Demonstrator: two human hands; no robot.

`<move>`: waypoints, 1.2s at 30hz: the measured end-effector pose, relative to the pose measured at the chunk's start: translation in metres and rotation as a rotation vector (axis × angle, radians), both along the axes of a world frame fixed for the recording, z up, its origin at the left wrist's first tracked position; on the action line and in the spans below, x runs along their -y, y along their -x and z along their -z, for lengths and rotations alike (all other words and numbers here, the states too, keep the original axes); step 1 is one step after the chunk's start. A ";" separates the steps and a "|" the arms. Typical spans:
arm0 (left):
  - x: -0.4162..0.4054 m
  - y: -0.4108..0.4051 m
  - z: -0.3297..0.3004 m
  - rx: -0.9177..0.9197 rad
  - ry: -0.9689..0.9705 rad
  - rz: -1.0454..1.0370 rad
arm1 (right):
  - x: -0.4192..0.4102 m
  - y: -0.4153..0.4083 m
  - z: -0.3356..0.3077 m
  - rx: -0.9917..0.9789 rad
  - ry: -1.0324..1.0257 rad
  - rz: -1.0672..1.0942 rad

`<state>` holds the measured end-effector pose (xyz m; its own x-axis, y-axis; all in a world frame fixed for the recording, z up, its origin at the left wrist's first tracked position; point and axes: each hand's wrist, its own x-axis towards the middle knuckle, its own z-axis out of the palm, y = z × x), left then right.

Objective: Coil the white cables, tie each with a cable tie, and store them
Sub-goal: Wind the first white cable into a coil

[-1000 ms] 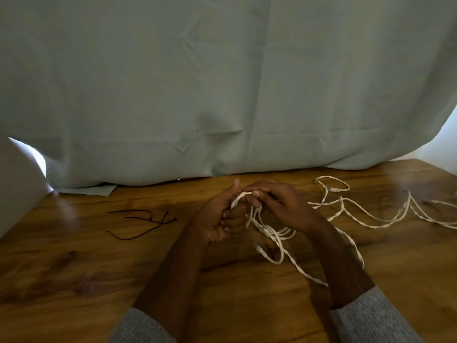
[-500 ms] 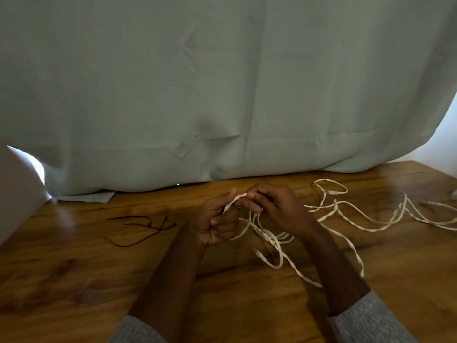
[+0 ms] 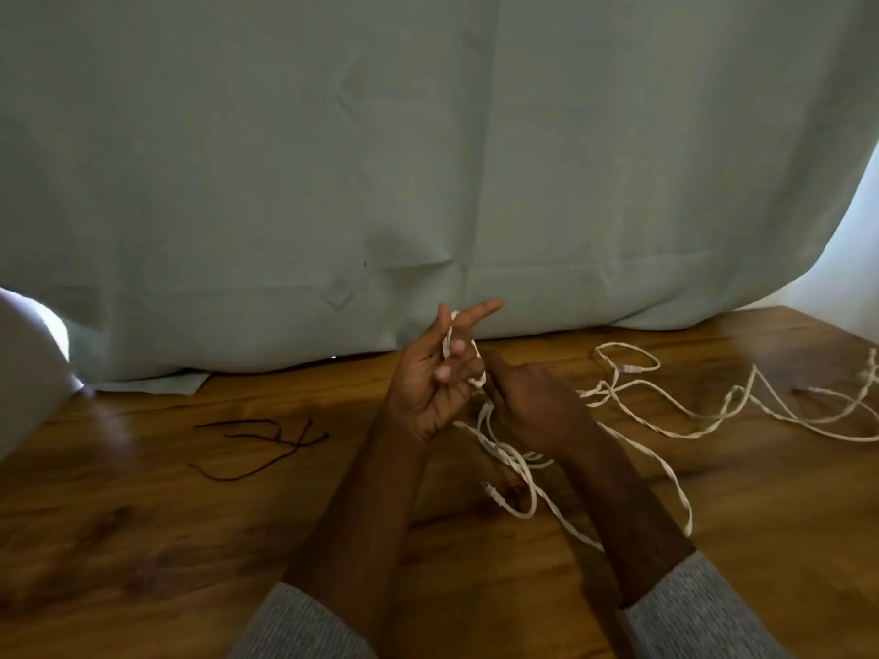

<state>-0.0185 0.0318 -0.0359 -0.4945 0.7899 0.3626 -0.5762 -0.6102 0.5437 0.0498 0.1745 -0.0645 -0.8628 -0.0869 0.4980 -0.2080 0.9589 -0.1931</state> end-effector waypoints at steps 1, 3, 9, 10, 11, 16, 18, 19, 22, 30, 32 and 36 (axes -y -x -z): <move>-0.003 0.000 0.000 0.046 0.009 -0.075 | 0.000 0.000 0.000 0.030 -0.014 0.001; -0.006 0.005 0.000 0.136 0.029 -0.221 | 0.001 0.002 0.001 0.099 -0.055 0.033; -0.006 0.020 0.002 0.128 0.104 -0.476 | 0.002 0.003 0.002 0.227 -0.109 -0.016; -0.007 0.020 0.005 0.082 0.160 -0.510 | 0.002 0.002 0.001 0.221 -0.108 -0.021; -0.009 0.019 0.008 0.046 0.229 -0.547 | 0.002 0.001 0.000 0.205 -0.117 -0.016; -0.021 0.014 0.014 -0.086 0.422 -0.709 | -0.001 -0.005 -0.005 0.230 -0.112 -0.048; -0.026 0.012 0.014 -0.168 0.440 -0.747 | -0.001 -0.005 -0.005 0.262 -0.090 -0.080; -0.028 0.011 0.015 -0.209 0.440 -0.758 | 0.000 -0.005 -0.005 0.272 -0.093 -0.080; -0.033 0.006 0.011 -0.271 0.394 -0.774 | -0.003 -0.003 -0.004 0.316 -0.084 -0.061; -0.021 0.010 -0.002 0.136 0.064 -0.580 | 0.001 -0.004 -0.009 0.413 -0.052 -0.110; -0.022 0.010 0.004 0.083 0.178 -0.633 | 0.002 -0.006 -0.010 0.403 -0.051 -0.118; -0.025 0.010 0.021 -0.248 0.489 -0.758 | -0.006 -0.011 -0.012 0.370 0.020 -0.162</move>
<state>-0.0289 0.0566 -0.0568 -0.8932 0.3805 0.2396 0.0491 -0.4470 0.8932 0.0610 0.1810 -0.0521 -0.9600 -0.2305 0.1591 -0.2696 0.9146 -0.3013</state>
